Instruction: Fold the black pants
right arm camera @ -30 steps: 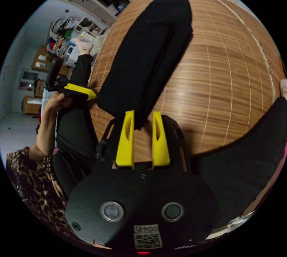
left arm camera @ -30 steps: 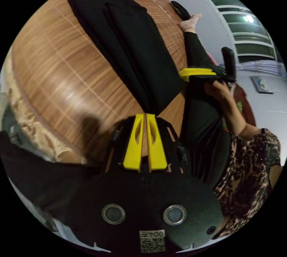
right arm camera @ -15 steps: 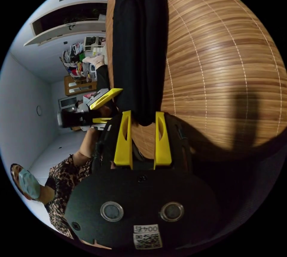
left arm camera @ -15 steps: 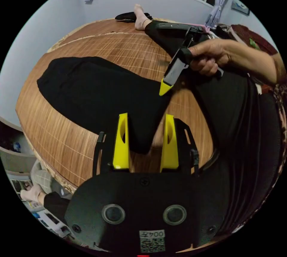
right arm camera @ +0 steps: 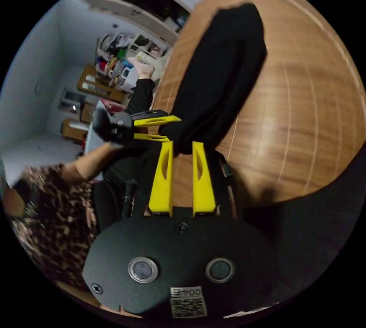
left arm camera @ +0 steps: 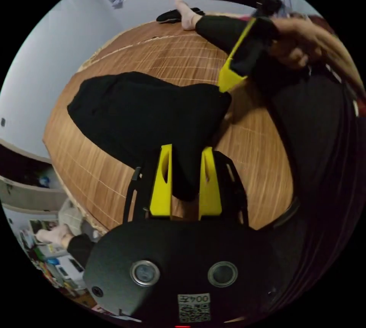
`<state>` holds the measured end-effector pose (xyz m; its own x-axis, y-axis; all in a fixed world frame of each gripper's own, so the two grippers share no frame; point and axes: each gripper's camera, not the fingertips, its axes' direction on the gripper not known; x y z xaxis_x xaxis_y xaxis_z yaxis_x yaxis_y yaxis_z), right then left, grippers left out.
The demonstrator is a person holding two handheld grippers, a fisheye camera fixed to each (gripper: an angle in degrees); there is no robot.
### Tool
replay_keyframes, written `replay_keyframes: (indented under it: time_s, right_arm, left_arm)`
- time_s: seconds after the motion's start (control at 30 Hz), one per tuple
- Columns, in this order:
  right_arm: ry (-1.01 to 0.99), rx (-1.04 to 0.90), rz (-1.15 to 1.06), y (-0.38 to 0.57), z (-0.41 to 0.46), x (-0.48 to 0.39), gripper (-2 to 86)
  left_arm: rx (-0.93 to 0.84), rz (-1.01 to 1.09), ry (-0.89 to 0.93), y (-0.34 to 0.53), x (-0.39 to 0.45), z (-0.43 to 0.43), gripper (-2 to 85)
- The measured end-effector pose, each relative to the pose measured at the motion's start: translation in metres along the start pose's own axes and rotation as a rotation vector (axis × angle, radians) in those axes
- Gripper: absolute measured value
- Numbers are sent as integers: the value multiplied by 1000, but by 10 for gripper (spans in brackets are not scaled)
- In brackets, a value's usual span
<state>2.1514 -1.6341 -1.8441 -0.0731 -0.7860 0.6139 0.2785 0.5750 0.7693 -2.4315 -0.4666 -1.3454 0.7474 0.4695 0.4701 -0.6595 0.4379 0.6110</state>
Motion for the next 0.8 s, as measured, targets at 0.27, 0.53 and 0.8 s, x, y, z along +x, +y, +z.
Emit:
replay_keyframes:
  time_s: [0.27,0.53,0.8]
  right_arm:
    - [670,110,-694,38,52,-122,190]
    - [939,-81,-773,6,120,-132,136]
    - [807,-290,-634,-2,114,-146,109]
  left_arm:
    - [-15,-112,238,-2,-59,2,80]
    - [-35,-127,338,-6,-104,-1,73]
    - [-99,-122,501,5,-112,-13,77]
